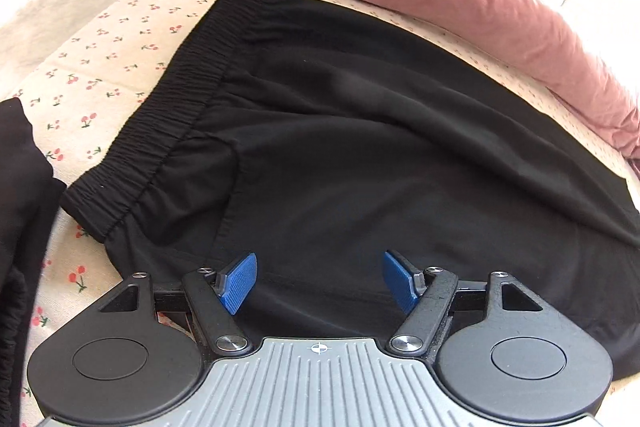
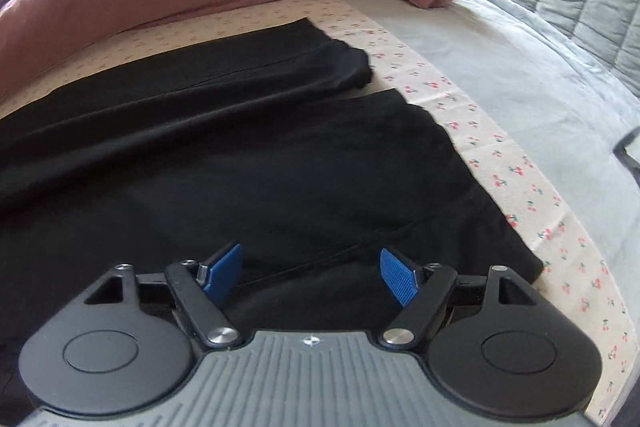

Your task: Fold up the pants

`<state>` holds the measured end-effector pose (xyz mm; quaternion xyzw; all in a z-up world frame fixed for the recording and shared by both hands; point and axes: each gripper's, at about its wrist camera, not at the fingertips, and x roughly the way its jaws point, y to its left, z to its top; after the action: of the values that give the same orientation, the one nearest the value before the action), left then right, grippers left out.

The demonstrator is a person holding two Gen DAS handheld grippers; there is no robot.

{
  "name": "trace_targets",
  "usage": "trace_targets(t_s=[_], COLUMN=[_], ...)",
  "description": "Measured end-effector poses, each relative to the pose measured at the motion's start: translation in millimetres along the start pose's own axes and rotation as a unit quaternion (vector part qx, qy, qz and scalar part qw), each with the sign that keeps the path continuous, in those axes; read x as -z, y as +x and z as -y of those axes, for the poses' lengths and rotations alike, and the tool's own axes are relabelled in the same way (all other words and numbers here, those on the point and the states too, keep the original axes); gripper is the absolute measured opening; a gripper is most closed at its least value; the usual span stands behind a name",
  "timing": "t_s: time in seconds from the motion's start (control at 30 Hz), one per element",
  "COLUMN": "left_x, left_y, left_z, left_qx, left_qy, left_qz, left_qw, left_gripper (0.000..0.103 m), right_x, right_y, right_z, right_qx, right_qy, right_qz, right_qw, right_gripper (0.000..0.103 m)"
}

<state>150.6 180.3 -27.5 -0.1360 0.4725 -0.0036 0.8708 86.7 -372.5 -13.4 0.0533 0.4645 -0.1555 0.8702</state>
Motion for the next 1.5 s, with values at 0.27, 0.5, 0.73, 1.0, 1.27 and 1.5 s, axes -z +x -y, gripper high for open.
trace_targets(t_s=[0.27,0.5,0.73,1.0,1.27,1.5], left_x=[-11,-37,-84,-134,-173,-200], left_y=[-9,-25,-41,-9,47,71], left_z=[-27,-49,-70,-82,-75,-63], left_qx=[0.003,-0.005,-0.04,-0.077,-0.081,-0.082], left_qy=[-0.063,-0.106,-0.089,-0.054,-0.067,-0.048], left_qz=[0.009,0.04,0.069,0.071,0.059,0.057], left_qw=[0.998,0.9936,0.9928,0.993,0.9927,0.9938], left_gripper=[0.071,0.075,0.082,0.083,0.083,0.084], right_x=[1,-23,-64,-100,-144,-193], right_y=[4,1,-12,36,80,112], right_z=[-22,-8,93,120,95,79], right_qx=[0.005,-0.034,-0.043,-0.053,-0.047,-0.045], right_qy=[-0.032,0.004,0.178,0.191,0.143,0.103], right_qz=[-0.008,0.034,0.095,0.084,0.056,0.043], right_qw=[0.999,0.999,0.978,0.977,0.987,0.993], right_gripper=[0.077,0.092,0.093,0.072,0.072,0.074])
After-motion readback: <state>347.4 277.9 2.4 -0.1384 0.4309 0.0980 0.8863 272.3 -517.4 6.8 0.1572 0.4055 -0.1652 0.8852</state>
